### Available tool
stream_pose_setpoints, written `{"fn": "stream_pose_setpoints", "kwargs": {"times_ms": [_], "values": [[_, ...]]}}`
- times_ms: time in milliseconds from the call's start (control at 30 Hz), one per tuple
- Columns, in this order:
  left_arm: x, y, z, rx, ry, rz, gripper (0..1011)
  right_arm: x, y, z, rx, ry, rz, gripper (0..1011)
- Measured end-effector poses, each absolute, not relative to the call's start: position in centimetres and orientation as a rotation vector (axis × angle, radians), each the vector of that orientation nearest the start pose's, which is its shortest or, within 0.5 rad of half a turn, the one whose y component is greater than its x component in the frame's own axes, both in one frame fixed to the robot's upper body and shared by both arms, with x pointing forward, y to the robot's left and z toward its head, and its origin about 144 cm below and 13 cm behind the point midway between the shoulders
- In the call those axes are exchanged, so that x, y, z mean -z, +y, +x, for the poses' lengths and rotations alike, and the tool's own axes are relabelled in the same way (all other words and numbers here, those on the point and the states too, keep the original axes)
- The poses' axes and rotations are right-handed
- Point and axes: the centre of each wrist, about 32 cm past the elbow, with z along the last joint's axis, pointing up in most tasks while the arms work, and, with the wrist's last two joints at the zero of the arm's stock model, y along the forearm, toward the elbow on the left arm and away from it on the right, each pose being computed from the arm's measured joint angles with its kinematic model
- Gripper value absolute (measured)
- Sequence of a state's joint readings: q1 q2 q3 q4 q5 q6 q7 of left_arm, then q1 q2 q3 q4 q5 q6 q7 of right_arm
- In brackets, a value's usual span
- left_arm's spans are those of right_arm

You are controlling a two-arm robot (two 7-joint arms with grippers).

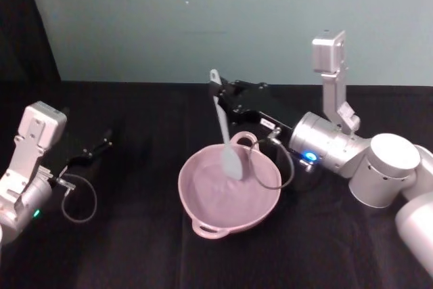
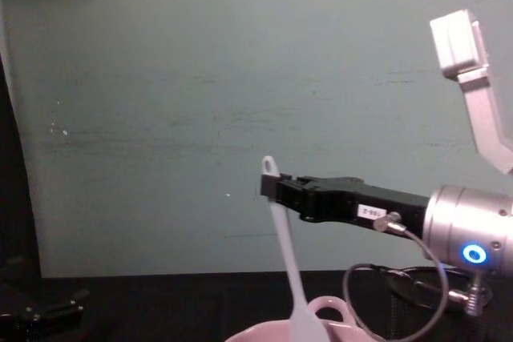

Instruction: Use the one hand to pick up the spoon and stir the clear water in the bowl.

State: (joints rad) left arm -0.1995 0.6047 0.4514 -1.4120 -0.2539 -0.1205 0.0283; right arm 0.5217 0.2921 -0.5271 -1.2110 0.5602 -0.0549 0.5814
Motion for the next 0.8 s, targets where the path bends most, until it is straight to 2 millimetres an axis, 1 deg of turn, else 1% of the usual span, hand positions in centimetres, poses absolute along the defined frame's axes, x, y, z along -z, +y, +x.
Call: {"fn": "stream_pose_setpoints", "kwargs": {"times_ms": [233,467,633,800], "values": [[-114.0,31.0,48.9,-1.248,-0.285,0.304,1005,-119.6,-21.4,56.9,0.668,-0.013,0.072,124],[-114.0,31.0,48.9,-1.248,-0.285,0.305,1005,-119.9,-22.0,55.6,0.657,-0.008,0.050,124],[-114.0,31.0,48.9,-1.248,-0.285,0.304,1005,-119.9,-21.2,54.6,0.620,-0.002,0.041,124],[-114.0,31.0,48.9,-1.248,-0.285,0.304,1005,-119.7,-19.4,53.9,0.551,0.012,0.049,124]]}}
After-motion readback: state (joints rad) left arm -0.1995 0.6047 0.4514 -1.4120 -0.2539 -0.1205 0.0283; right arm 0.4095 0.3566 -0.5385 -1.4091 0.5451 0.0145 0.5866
